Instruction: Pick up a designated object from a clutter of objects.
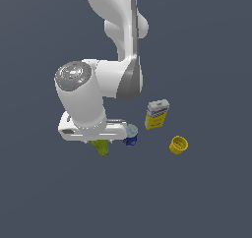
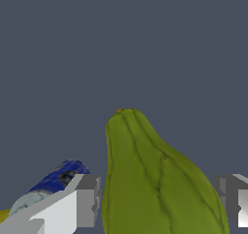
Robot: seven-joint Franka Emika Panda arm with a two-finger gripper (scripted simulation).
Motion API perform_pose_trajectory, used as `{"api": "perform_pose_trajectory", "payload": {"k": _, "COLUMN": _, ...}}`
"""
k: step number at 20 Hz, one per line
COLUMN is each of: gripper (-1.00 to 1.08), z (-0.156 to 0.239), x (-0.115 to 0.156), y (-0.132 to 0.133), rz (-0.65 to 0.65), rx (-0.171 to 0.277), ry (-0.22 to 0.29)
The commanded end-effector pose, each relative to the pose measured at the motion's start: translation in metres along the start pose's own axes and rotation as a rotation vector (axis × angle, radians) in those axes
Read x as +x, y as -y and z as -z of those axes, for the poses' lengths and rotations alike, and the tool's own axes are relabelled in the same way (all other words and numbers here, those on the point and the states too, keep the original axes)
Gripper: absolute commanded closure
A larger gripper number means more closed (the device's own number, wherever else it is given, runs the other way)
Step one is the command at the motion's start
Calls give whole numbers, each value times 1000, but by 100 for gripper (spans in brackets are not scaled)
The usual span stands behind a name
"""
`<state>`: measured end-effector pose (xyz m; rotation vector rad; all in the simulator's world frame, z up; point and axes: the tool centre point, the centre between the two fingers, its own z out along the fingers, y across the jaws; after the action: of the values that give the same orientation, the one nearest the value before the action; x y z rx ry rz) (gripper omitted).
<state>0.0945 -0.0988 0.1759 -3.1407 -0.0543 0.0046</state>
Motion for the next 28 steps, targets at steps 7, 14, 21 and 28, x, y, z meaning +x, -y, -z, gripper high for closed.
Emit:
{"api": "perform_pose_trajectory", "payload": {"k": 7, "gripper": 108, "z": 98, "x": 9, "y": -13, "rz": 0, "rx": 0, "ry": -2}}
{"api": "perform_pose_trajectory", "payload": {"k": 14, "gripper": 108, "z": 168, "x": 16, "y": -23, "rz": 0, "rx": -1, "ry": -3}}
{"api": "perform_pose_trajectory", "payload": {"k": 21, "gripper": 108, "z": 211, "x": 22, "y": -29, "rz": 0, "rx": -1, "ry": -3}}
{"api": "perform_pose_trajectory", "payload": {"k": 28, "gripper": 108, "z": 230, "x": 26, "y": -32, "rz": 0, "rx": -1, "ry": -3}}
